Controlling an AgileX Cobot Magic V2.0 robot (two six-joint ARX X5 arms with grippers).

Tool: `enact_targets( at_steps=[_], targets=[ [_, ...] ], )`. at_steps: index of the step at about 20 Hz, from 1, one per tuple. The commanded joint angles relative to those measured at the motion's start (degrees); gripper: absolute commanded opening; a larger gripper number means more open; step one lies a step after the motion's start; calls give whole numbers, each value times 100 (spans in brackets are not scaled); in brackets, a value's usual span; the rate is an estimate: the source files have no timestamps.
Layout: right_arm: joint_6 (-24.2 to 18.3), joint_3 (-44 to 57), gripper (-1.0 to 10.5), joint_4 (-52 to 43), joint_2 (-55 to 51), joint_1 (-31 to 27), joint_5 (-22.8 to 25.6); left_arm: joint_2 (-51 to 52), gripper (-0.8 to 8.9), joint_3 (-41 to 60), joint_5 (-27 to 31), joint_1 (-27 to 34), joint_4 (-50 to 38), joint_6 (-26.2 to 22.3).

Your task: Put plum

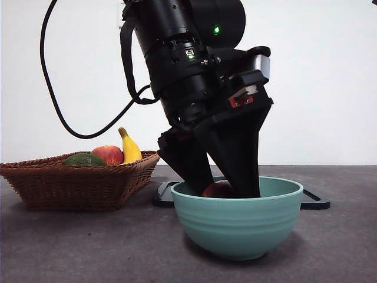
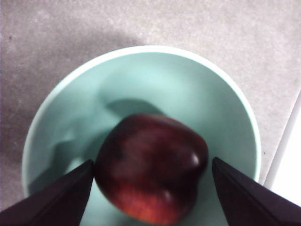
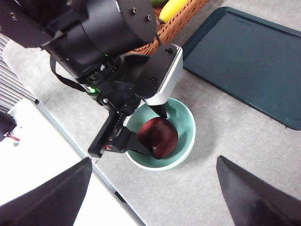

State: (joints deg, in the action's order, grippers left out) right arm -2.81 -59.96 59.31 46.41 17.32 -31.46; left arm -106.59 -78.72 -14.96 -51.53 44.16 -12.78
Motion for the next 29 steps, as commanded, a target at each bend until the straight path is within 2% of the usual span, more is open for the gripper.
enact_targets(
  at_steps=[1,8,12,16,18,23,26,29],
  targets=[
    [-63,-103,425,-52,31,33,2,173,405,-243,-4,-61,-9,0],
    [-68,-103,425,-55,31,33,48,1152,404,-579,-2,199,-15,138],
    [-68,-103,425,-55,31,33,48,1912,404,-588,-4,761,-13,304],
    [-68,-103,425,-57,31,33,98,2629,404,-588,-11,1578,136,343],
    [-70,-103,425,-57,31,33,197,2887,403,-586,-295,1993,380,341],
    [-70,-103,425,-61,35,33,195,3305,402,-387,-1423,2979,1113,295],
    [-70,-103,425,-66,35,33,195,3541,402,173,-1882,3171,1239,286],
    [-70,-103,425,-74,35,33,197,3783,402,1021,-1939,3169,1237,256]
  ],
)
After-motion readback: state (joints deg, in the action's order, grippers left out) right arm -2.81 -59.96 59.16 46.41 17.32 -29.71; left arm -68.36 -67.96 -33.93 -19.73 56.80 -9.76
